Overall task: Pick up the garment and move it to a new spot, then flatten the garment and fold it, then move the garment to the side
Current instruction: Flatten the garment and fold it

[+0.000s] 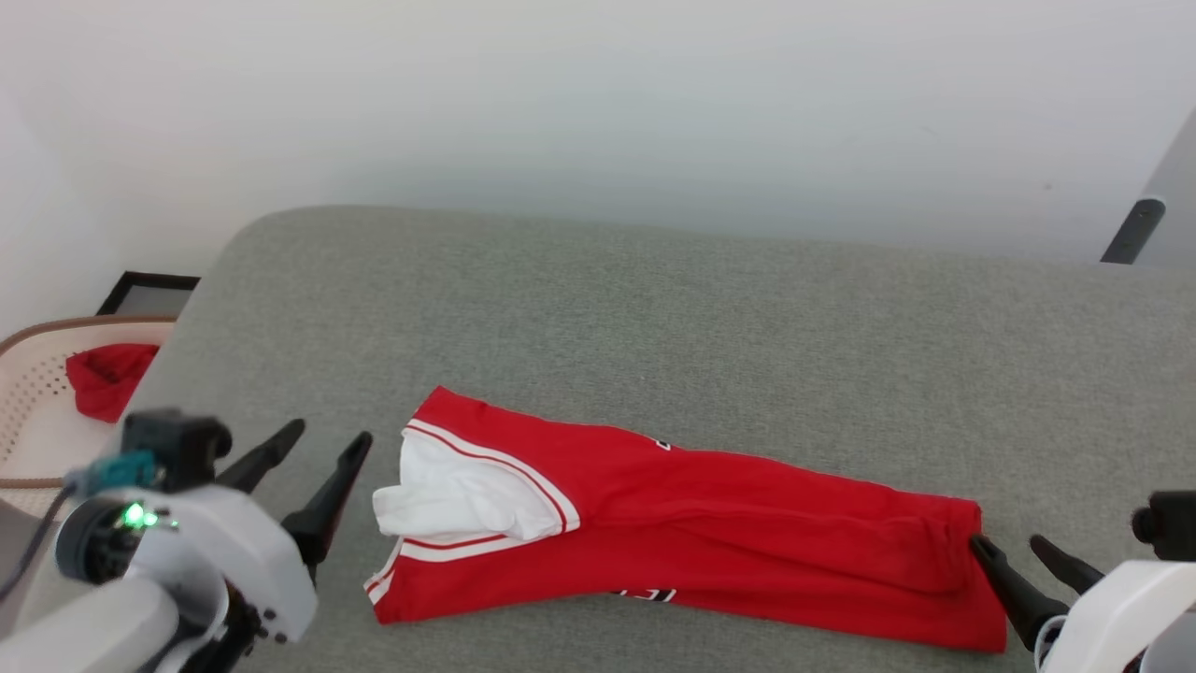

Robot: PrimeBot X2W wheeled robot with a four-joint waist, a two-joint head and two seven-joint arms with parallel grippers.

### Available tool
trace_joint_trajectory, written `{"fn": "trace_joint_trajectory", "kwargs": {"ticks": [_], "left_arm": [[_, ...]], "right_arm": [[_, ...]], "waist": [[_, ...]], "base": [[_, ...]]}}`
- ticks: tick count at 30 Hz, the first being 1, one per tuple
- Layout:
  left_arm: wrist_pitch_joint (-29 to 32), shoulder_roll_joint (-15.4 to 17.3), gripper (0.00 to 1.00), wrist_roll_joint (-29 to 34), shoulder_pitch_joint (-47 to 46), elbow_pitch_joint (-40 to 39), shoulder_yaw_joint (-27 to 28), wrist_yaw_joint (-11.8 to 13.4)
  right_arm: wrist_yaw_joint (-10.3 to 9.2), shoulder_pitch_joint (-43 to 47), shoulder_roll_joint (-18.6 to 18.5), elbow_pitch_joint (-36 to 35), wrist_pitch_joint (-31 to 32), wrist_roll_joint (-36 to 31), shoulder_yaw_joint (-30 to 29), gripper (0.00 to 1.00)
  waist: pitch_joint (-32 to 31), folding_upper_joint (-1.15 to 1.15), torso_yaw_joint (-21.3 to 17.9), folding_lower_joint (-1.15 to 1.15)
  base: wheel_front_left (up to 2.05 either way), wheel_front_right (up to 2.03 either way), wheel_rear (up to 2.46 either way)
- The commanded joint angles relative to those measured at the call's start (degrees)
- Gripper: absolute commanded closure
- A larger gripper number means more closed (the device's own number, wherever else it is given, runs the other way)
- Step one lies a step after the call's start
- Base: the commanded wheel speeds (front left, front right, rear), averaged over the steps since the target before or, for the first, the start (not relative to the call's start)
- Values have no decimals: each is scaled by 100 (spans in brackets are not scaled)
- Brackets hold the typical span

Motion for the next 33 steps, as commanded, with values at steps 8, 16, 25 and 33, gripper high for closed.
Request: {"fn": "trace_joint_trajectory", "kwargs": {"ticks": [8,16,25,33], "left_arm": [[-643,-331,0,498,814,159,902,131],[-645,-1312,0,1654,2135,435,2858,-353],[-645,-2287,0,2530,2520,757,4038,-1087],[-646,-2887,0,2891,2521,1036,4562,-1557]], "right_arm": [[-3,115,221,282,79,-189,-517,0],[-3,-264,287,553,445,-342,-842,0],[-3,-741,263,966,944,-588,-824,0],[-2,-997,455,1691,1203,-602,-718,0]], "waist": [[94,0,145,0],[482,0,257,0],[1023,0,433,0],[1374,0,569,0]], "base": [[0,0,0],[0,0,0],[0,0,0],[0,0,0]]}}
